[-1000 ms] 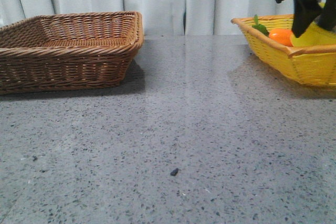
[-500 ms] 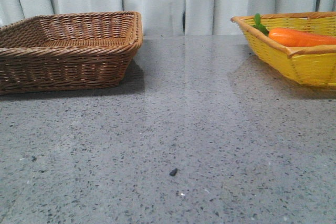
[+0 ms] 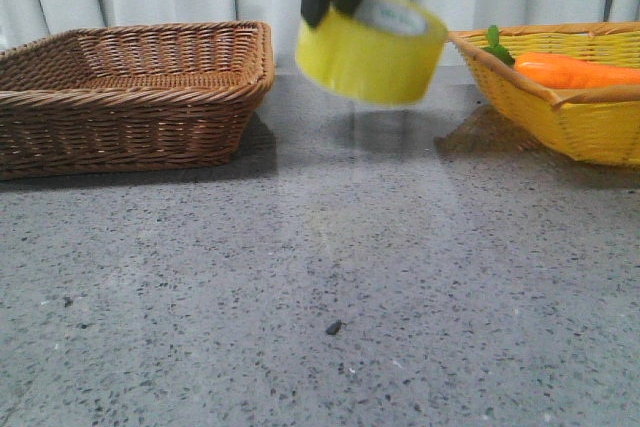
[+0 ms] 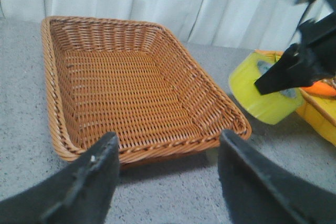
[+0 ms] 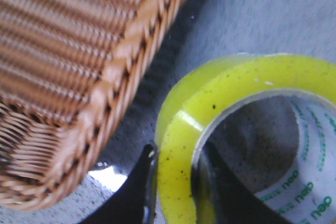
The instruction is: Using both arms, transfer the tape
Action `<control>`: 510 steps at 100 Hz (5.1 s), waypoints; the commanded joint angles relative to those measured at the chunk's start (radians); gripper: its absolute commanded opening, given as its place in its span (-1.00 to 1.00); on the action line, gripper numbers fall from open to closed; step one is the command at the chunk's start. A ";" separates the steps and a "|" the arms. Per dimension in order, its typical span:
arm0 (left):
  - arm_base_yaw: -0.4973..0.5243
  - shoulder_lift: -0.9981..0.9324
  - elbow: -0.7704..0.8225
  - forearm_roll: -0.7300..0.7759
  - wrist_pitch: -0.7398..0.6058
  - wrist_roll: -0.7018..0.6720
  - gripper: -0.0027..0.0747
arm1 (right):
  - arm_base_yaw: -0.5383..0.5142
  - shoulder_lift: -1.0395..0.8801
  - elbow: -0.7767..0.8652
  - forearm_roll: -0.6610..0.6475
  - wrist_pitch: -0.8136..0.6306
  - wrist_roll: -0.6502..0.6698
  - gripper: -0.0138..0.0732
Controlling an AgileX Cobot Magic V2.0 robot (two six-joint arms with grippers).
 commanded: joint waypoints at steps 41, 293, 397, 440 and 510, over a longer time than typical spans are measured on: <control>-0.092 0.275 -0.333 -0.157 0.071 0.249 0.07 | -0.004 -0.310 -0.057 -0.010 0.054 0.008 0.02; -0.425 1.224 -1.355 -0.033 0.154 0.171 -0.99 | -0.004 -0.952 0.191 -0.082 0.188 0.053 -0.84; -0.316 0.957 -0.933 0.295 0.029 -0.055 -0.61 | -0.004 -1.241 0.441 -0.239 -0.061 0.053 -0.84; -0.393 0.373 -0.116 0.338 -0.485 -0.055 -0.99 | -0.004 -1.762 0.990 -0.388 -0.302 0.053 -0.84; -0.393 0.211 0.148 0.338 -0.484 -0.055 -0.99 | -0.004 -1.817 1.170 -0.388 -0.294 0.053 -0.84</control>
